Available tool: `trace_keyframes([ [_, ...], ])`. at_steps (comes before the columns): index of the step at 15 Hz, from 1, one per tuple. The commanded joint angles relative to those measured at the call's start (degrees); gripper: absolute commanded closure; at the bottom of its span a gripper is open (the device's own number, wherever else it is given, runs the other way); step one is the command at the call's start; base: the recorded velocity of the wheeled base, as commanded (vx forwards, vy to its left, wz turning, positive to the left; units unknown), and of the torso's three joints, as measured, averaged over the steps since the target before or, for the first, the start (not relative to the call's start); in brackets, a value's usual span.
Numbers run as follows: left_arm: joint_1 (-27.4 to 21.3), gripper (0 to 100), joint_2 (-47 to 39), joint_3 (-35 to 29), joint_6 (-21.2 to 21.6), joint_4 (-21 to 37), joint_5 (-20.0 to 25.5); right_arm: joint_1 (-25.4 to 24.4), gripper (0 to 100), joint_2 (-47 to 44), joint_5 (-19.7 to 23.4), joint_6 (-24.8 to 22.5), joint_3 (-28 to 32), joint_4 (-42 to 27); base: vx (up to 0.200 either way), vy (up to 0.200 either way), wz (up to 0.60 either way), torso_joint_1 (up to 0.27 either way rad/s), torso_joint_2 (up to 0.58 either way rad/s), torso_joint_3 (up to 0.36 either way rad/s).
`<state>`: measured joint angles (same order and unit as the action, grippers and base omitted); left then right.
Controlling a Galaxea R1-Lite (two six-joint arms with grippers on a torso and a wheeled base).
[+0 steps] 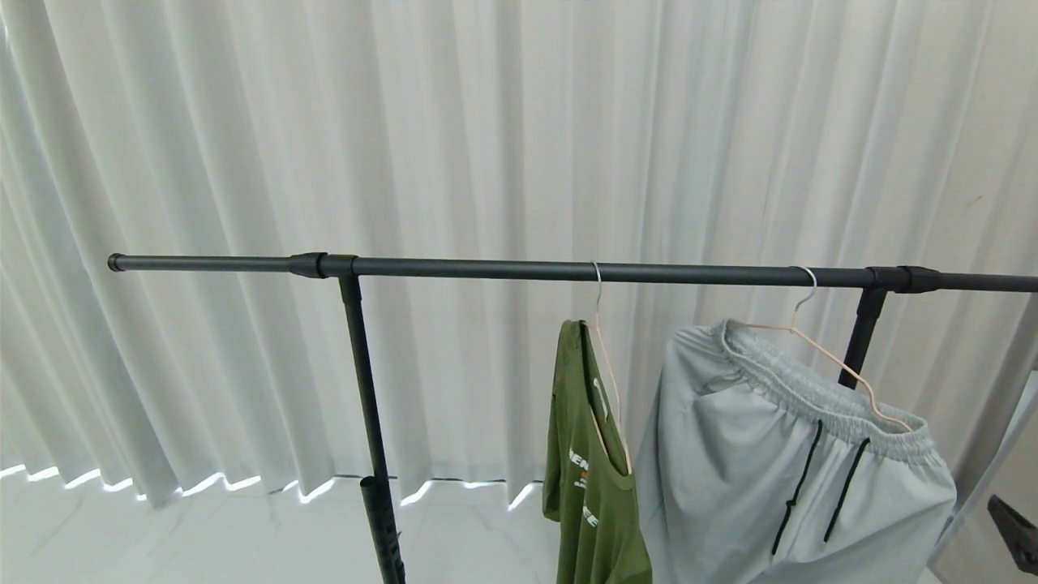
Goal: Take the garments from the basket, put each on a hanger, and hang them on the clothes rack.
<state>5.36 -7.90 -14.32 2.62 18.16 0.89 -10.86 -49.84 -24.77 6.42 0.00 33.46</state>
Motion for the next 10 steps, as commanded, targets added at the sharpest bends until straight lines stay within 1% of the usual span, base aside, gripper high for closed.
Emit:
trace_keyframes([
  [1, 0.2, 0, 2.5, 1.7, -1.2, -0.1, 0.0, 0.1, 0, 14.8, 0.2, 0.1, 0.0, -11.7, 0.000, 0.000, 0.00, 0.000, 0.00, 0.000],
  [3, 0.1, 0, 2.5, 5.4, -1.6, -1.3, 0.0, 0.0, 0, 22.9, 0.4, 0.1, 0.0, -20.9, 0.000, 0.000, 0.00, 0.000, 0.00, 0.000],
  [4, 0.1, 0, 2.5, 6.2, -2.3, -3.3, 0.3, 0.0, 0, 27.4, 0.5, 0.0, 0.0, -25.6, 0.000, 0.000, 0.00, 0.000, 0.00, 0.000],
  [5, 0.1, 0, 2.5, 6.5, -2.6, -4.0, 0.3, -0.2, 0, 31.7, 0.6, -0.2, 0.0, -30.5, 0.000, 0.000, 0.00, 0.000, 0.00, 0.000],
  [6, 0.1, 0, 2.5, 6.5, -2.7, -4.0, 0.4, -0.4, 0, 34.4, 1.0, -0.2, 0.2, -32.3, 0.000, 0.000, 0.00, 0.000, 0.00, 0.000],
  [7, 0.1, 0, 2.5, 6.5, -2.4, -4.0, 0.7, -0.4, 0, 35.8, 1.0, -0.5, 0.2, -32.2, 0.000, 0.000, 0.00, 0.000, 0.00, 0.000],
  [9, 0.1, 0, 2.5, 6.5, -2.2, -4.0, 3.5, -0.6, 0, 39.5, 1.2, -2.2, 0.3, -32.3, 0.000, 0.000, 0.00, 0.000, 0.00, 0.000],
  [10, 0.1, 0, 2.5, 6.5, -2.4, -4.0, 5.0, -1.4, 0, 42.4, 2.8, -2.6, 0.3, -32.4, 0.000, 0.000, 0.00, 0.000, 0.00, 0.000],
])
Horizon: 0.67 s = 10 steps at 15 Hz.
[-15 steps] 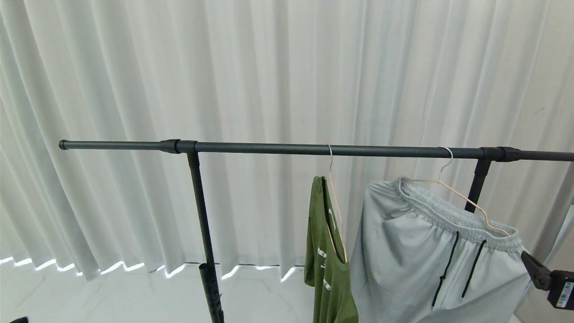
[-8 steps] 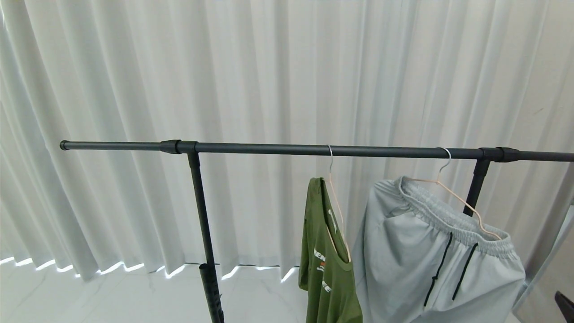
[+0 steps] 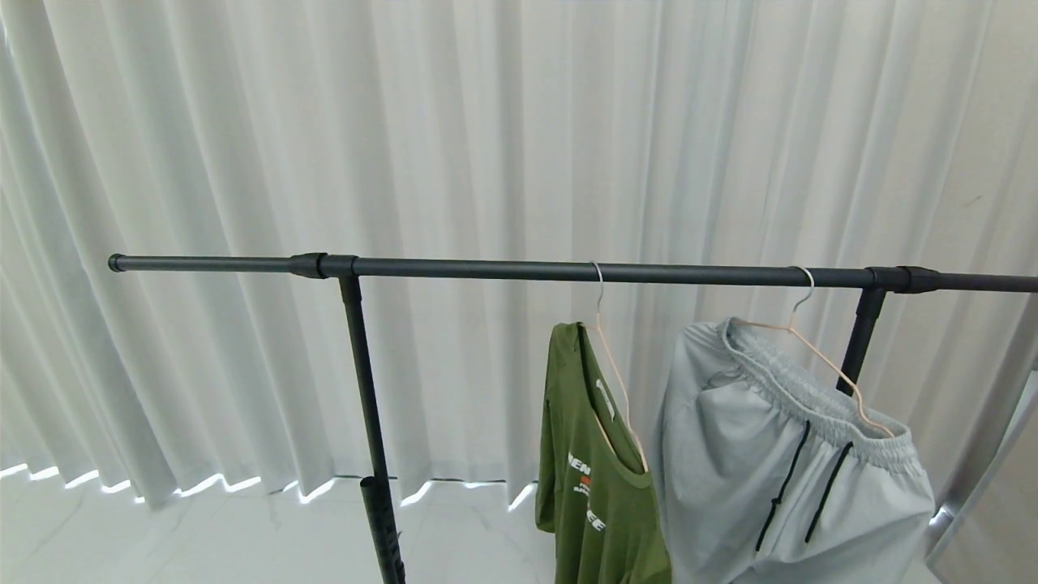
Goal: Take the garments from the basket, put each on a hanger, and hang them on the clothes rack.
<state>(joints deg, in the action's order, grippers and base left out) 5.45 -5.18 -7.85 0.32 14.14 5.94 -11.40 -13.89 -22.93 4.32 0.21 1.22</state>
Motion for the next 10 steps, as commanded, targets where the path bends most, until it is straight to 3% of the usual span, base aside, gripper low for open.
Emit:
trace_keyframes([
  [1, 0.0, 0, -0.2, 0.0, 0.2, -0.1, 0.8, -3.0, 0, 11.0, 5.0, -0.8, 0.1, -0.4, 0.000, 0.000, 0.00, 0.000, 0.00, 0.000],
  [2, 0.0, 0, -0.3, 0.0, 0.5, -0.1, 2.1, -5.2, 0, 13.5, 10.4, -0.6, 0.0, 0.0, 0.000, 0.000, 0.00, 0.000, 0.00, 0.000],
  [4, 0.0, 0, -0.3, 0.0, 2.1, -0.1, 5.6, -4.9, 0, 13.2, 14.6, -1.1, -0.2, 0.4, 0.000, 0.000, 0.00, 0.000, 0.00, 0.000],
  [6, 0.0, 0, -0.3, 0.0, 1.9, -0.1, 5.6, -4.9, 0, 13.3, 20.1, -1.9, -0.2, 0.5, 0.000, 0.000, 0.00, 0.000, 0.00, 0.000],
  [10, 0.0, 0, -0.3, 0.0, 2.3, -0.1, 5.0, -4.9, 0, 13.3, 22.1, -3.6, -0.2, 0.4, 0.000, 0.000, 0.00, 0.000, 0.00, 0.000],
])
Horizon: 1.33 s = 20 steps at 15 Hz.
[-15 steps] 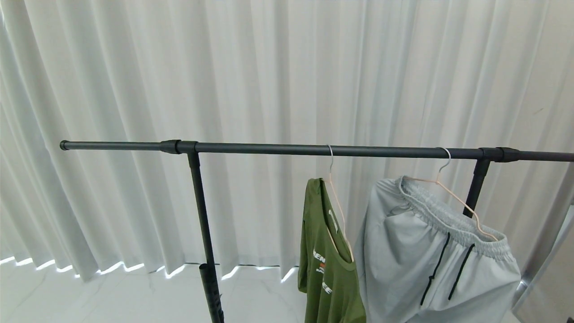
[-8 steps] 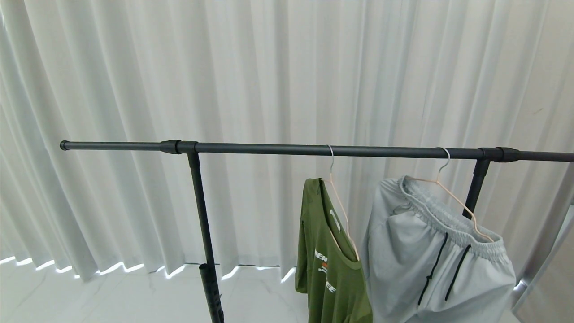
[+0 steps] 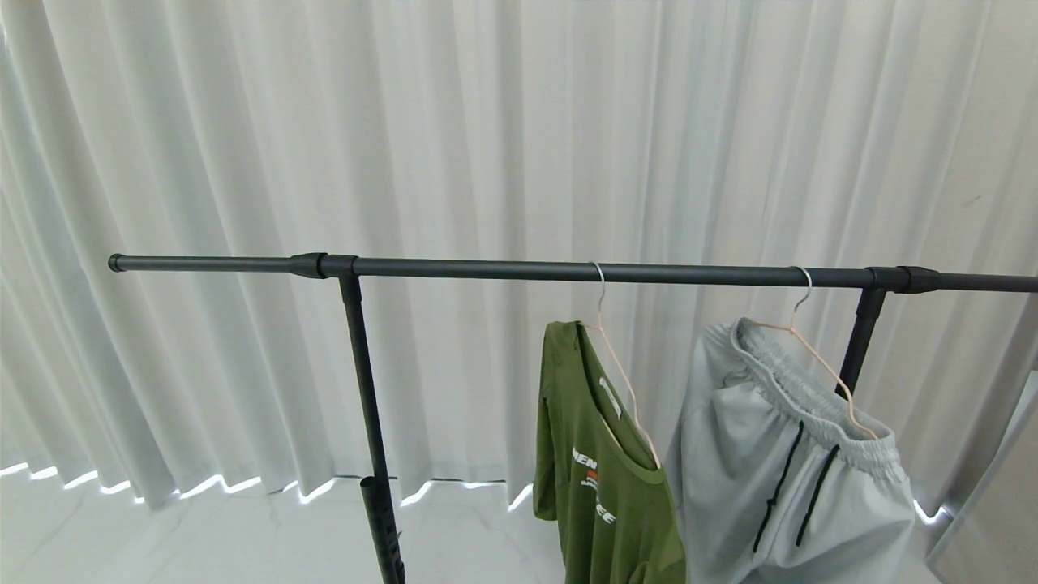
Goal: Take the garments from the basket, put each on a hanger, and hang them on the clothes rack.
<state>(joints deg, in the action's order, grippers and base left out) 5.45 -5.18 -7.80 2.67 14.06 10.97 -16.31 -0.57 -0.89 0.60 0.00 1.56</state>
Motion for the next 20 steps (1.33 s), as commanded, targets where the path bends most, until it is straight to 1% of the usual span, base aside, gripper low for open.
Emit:
trace_keyframes([
  [1, 0.0, 0, -0.3, 0.0, 0.0, 0.0, 0.0, 0.0, 0, 0.0, 0.0, -0.2, 0.0, -0.2, 0.000, 0.000, 0.00, 0.000, 0.00, 0.000],
  [6, 0.0, 0, -0.4, 0.1, 0.1, 0.0, 0.1, 0.0, 0, 0.0, 0.3, -0.2, 0.0, -0.3, 0.000, 0.000, 0.00, 0.000, 0.00, 0.000],
  [12, 0.0, 0, -0.3, 0.0, -1.3, 0.0, 0.1, 0.0, 0, 0.0, 0.3, -0.2, 0.0, -0.3, 0.000, 0.000, 0.00, 0.000, 0.00, 0.000],
  [20, 0.0, 0, -0.3, 0.0, -1.3, 0.0, 0.1, 0.0, 0, 0.0, 0.2, -0.2, 0.0, -0.3, 0.000, 0.000, 0.00, 0.000, 0.00, 0.000],
])
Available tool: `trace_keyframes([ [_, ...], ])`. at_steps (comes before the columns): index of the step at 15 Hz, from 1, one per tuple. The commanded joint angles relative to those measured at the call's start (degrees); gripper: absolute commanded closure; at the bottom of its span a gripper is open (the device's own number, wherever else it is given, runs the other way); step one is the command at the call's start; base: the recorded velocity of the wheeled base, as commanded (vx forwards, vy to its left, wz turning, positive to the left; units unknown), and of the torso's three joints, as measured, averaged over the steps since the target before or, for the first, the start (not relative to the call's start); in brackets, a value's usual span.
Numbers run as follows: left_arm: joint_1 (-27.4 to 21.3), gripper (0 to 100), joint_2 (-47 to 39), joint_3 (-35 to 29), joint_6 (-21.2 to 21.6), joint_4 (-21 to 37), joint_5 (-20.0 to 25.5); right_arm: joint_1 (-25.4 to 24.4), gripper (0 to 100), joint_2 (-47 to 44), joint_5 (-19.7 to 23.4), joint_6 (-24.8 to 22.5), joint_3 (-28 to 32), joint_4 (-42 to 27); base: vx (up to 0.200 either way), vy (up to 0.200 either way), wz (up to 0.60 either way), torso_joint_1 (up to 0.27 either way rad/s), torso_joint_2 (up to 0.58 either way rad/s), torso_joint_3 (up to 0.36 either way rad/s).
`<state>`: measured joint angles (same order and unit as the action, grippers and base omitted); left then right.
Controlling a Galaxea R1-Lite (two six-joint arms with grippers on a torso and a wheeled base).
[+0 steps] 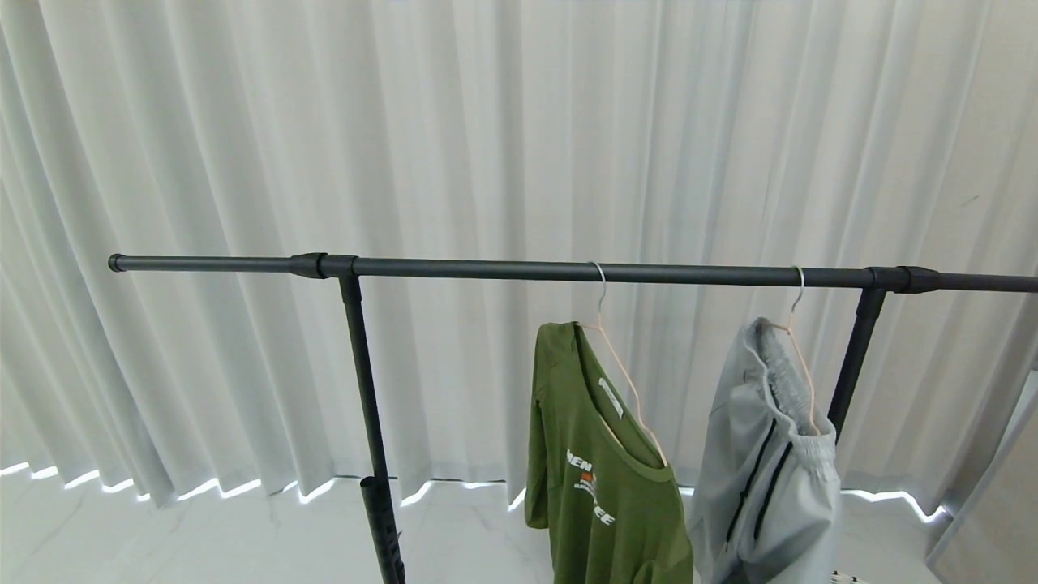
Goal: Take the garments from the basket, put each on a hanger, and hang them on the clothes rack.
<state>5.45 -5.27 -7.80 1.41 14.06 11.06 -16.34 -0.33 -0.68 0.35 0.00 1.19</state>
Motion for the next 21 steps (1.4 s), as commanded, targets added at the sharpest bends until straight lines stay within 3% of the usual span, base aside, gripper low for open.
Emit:
trace_keyframes([
  [1, 0.0, 0, -0.2, 0.0, 0.0, 0.0, 0.0, 0.0, 0, -0.3, 0.0, 0.1, 0.0, 0.0, 0.000, 0.000, 0.00, 0.000, 0.00, 0.000],
  [21, 0.0, 0, -0.2, 0.0, 0.0, 0.0, 0.0, 0.0, 0, -0.3, -0.2, 0.2, 0.0, 0.0, 0.000, 0.000, 0.00, 0.000, 0.00, 0.000],
])
